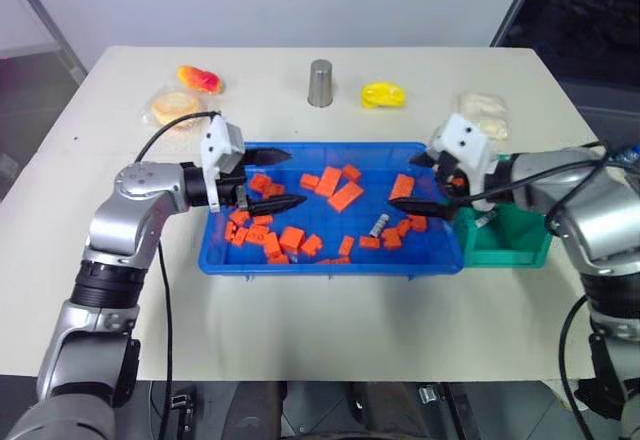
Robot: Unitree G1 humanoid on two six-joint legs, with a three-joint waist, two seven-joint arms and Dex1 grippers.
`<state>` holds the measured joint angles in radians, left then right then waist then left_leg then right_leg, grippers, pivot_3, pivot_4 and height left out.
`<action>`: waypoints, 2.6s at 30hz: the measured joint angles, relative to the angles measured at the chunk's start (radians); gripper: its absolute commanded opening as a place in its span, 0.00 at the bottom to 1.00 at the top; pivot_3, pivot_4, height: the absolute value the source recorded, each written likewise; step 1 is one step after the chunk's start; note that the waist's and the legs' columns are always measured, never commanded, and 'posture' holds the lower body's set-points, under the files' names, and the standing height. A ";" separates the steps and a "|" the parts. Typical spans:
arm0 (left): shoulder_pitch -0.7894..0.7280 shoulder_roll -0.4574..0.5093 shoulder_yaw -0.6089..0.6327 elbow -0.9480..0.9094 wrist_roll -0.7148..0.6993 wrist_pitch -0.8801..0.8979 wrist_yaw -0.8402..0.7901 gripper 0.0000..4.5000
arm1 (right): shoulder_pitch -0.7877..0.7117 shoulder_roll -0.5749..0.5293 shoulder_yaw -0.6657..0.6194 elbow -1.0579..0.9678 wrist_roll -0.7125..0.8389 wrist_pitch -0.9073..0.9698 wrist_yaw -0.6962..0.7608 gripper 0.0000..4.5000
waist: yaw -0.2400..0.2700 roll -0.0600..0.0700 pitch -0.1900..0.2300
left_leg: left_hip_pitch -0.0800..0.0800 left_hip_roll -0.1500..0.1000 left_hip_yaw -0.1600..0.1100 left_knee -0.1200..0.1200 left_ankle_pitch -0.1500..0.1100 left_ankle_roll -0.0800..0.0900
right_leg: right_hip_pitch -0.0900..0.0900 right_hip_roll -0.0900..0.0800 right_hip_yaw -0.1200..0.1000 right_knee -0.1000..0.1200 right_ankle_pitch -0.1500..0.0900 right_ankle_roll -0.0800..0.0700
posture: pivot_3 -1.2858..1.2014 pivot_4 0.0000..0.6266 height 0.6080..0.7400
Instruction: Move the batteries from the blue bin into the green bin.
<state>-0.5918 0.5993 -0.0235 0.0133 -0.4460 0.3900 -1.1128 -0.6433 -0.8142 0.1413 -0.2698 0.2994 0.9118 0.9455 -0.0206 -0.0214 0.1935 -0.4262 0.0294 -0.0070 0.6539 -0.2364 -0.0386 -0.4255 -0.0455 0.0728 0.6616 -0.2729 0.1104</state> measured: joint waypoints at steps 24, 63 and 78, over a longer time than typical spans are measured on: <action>0.086 0.019 0.041 -0.151 -0.043 0.101 0.113 1.00 | -0.034 0.093 0.191 0.317 -0.105 -0.198 0.063 1.00 | 0.002 0.000 0.000 | 0.001 0.000 0.000 0.000 0.000 0.000 | 0.000 0.001 0.000 0.001 0.000 0.000 | 0.52 0.24 1.00; 0.081 -0.017 0.036 -0.149 -0.026 0.073 0.142 1.00 | -0.077 0.054 0.269 0.336 -0.267 -0.324 0.138 1.00 | 0.003 -0.001 0.000 | 0.001 0.000 0.000 0.002 0.000 0.000 | 0.001 0.001 0.000 0.001 0.000 0.000 | 0.52 0.24 1.00; 0.082 -0.025 0.036 -0.150 -0.021 0.062 0.173 1.00 | -0.144 0.096 0.275 0.492 -0.358 -0.480 0.158 1.00 | 0.002 -0.001 -0.001 | 0.002 0.000 0.000 0.004 0.000 0.000 | 0.003 0.001 -0.001 0.001 0.000 0.000 | 0.52 0.24 1.00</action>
<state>-0.5101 0.5746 0.0127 -0.1370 -0.4665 0.4522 -0.9402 -0.7877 -0.7182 0.4166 0.2222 -0.0590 0.4323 1.1039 -0.0181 -0.0224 0.1928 -0.4246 0.0298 -0.0073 0.6581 -0.2365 -0.0386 -0.4224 -0.0447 0.0722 0.6631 -0.2728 0.1104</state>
